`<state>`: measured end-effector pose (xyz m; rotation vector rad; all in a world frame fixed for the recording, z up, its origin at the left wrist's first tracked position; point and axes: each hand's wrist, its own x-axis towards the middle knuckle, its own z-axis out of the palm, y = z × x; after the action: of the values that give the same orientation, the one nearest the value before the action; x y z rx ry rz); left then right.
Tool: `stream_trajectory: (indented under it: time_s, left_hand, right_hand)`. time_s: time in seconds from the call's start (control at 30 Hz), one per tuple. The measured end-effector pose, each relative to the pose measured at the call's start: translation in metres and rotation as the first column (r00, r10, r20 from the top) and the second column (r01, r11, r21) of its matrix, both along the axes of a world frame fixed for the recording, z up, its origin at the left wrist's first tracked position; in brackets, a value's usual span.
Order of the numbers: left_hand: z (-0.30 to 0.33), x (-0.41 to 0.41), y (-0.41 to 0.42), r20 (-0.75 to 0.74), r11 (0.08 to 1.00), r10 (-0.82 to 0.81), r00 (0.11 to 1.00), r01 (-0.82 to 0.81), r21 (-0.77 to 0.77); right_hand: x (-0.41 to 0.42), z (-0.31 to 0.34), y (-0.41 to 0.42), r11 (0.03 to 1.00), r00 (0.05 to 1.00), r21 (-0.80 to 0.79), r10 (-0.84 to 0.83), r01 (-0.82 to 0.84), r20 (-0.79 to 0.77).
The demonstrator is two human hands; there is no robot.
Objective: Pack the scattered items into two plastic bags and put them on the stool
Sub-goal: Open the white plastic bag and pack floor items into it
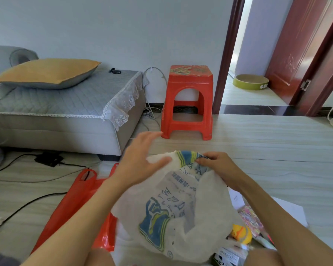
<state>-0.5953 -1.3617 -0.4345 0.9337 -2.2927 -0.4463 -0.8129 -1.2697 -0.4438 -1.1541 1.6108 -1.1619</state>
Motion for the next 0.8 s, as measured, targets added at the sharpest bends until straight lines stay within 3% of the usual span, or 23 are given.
stream_trajectory:
  time_s: [0.1, 0.17, 0.23, 0.3, 0.33, 0.4, 0.5, 0.6, 0.67, 0.8]
  left_hand:
    - [-0.006, -0.025, 0.017, 0.288, 0.983, -0.036, 0.957, 0.086, -0.161]
    - [-0.005, -0.029, 0.014, 0.318, 0.990, 0.033, 0.947, 0.013, -0.140]
    - [-0.001, -0.023, 0.010, 0.244, 0.999, 0.003, 0.970, 0.008, -0.045]
    - [0.002, -0.016, 0.004, 0.180, 0.997, -0.074, 0.981, 0.068, 0.042]
    - [0.003, -0.012, 0.002, 0.170, 0.994, -0.095, 0.981, 0.083, 0.077]
    - [0.002, -0.008, -0.001, 0.120, 0.985, -0.101, 0.988, 0.083, 0.149]
    - [0.006, -0.006, 0.001, 0.054, 0.951, -0.128, 0.990, 0.107, 0.291]
    - [0.005, -0.001, 0.002, 0.069, 0.906, -0.187, 0.980, 0.145, 0.399]
    - [0.005, 0.002, 0.002, 0.083, 0.903, -0.182, 0.980, 0.134, 0.409]
    - [0.002, 0.001, 0.006, 0.084, 0.934, -0.133, 0.988, 0.096, 0.344]
  right_hand:
    - [0.009, 0.006, -0.003, 0.996, 0.999, -0.083, -0.024, 0.026, 0.024]
    - [0.013, 0.009, -0.004, 0.993, 0.999, -0.110, -0.053, 0.051, -0.013]
    - [0.010, 0.004, -0.006, 0.983, 0.934, -0.141, -0.157, 0.117, -0.321]
    - [0.002, -0.001, -0.006, 0.965, 0.724, -0.168, -0.261, 0.201, -0.638]
    - [-0.004, -0.003, -0.005, 0.955, 0.665, -0.178, -0.293, 0.237, -0.687]
    - [-0.013, -0.008, -0.003, 0.938, 0.679, -0.160, -0.334, 0.307, -0.654]
    - [-0.018, -0.012, -0.002, 0.927, 0.803, -0.053, -0.350, 0.372, -0.483]
    - [-0.015, -0.013, -0.002, 0.929, 0.917, 0.024, -0.359, 0.368, -0.175]
    - [-0.013, -0.009, -0.001, 0.925, 0.924, 0.039, -0.380, 0.378, 0.044]
    - [0.001, -0.003, -0.004, 0.911, 0.910, -0.056, -0.412, 0.409, -0.053]
